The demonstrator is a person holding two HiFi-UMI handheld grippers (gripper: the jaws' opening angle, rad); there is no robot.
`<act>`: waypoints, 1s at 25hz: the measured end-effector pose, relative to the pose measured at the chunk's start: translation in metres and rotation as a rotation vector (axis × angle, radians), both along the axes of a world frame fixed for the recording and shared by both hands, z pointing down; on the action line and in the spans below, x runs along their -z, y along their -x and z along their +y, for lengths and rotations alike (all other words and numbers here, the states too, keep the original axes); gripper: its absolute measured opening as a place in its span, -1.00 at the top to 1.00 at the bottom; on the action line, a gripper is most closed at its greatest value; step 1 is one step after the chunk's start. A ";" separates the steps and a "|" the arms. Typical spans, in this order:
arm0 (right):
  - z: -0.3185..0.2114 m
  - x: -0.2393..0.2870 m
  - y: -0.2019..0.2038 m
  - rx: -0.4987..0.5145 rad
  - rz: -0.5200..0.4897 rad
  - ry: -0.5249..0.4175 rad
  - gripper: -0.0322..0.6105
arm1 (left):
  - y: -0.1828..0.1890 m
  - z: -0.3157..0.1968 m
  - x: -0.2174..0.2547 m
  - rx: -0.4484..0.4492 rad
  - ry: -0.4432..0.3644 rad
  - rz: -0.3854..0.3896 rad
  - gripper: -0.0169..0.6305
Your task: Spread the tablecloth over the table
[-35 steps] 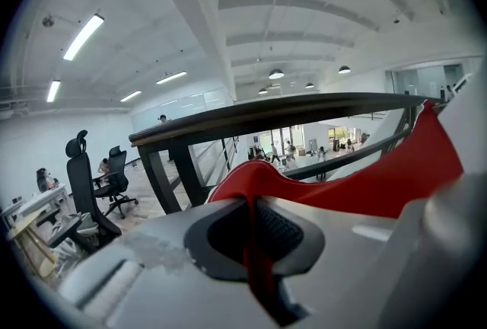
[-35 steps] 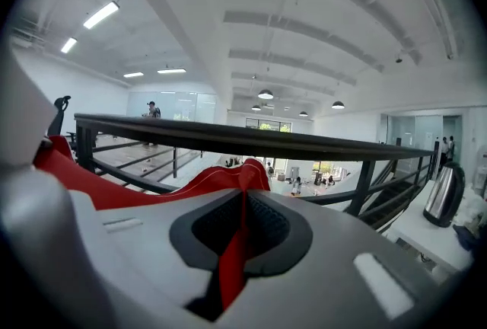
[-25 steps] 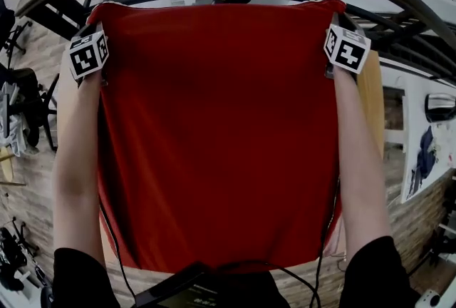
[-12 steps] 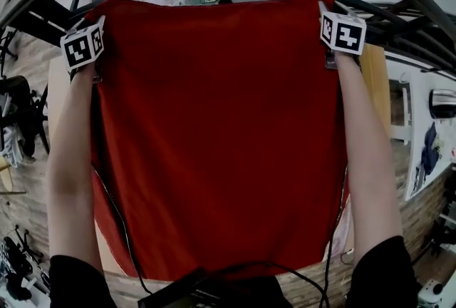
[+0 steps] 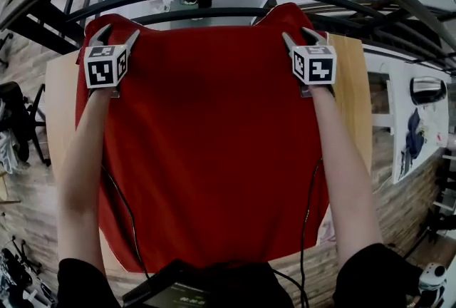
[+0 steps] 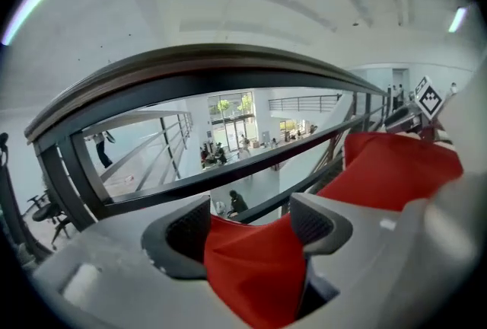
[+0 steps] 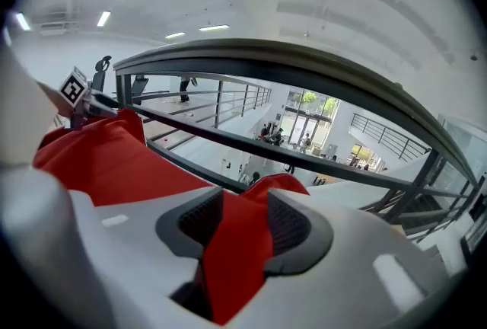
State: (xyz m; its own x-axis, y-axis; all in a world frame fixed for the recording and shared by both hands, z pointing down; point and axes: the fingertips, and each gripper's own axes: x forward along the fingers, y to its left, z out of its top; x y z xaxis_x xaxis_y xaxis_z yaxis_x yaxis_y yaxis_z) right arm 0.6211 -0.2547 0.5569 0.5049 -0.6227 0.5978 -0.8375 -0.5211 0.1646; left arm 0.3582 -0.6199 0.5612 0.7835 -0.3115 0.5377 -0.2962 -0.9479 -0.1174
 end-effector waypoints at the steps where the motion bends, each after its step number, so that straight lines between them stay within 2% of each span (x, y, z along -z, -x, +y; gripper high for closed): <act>1: 0.010 -0.001 0.013 -0.012 0.005 -0.005 0.46 | -0.002 0.023 0.002 -0.039 0.018 0.019 -0.09; 2: 0.023 -0.001 0.026 -0.029 0.008 -0.013 0.69 | -0.005 0.048 0.004 -0.081 0.044 0.040 0.05; 4: 0.050 -0.002 0.050 -0.066 0.001 -0.032 0.85 | -0.011 0.103 0.007 -0.171 0.092 0.076 0.22; 7: 0.081 0.000 0.080 -0.094 -0.019 -0.068 0.87 | -0.018 0.179 0.014 -0.295 0.126 0.110 0.35; 11: 0.111 0.013 0.103 -0.103 -0.030 -0.096 0.87 | -0.030 0.257 0.026 -0.391 0.160 0.155 0.59; 14: 0.126 0.033 0.110 -0.092 -0.020 -0.128 0.87 | -0.041 0.305 0.036 -0.430 0.191 0.183 0.84; 16: 0.136 0.047 0.111 -0.081 -0.016 -0.151 0.87 | -0.049 0.335 0.043 -0.447 0.221 0.198 0.93; 20: 0.160 0.062 0.091 -0.072 -0.019 -0.180 0.87 | -0.073 0.392 0.053 -0.469 0.286 0.216 0.93; 25: 0.195 0.035 0.037 -0.050 -0.034 -0.111 0.87 | -0.103 0.453 0.028 -0.439 0.295 0.139 0.93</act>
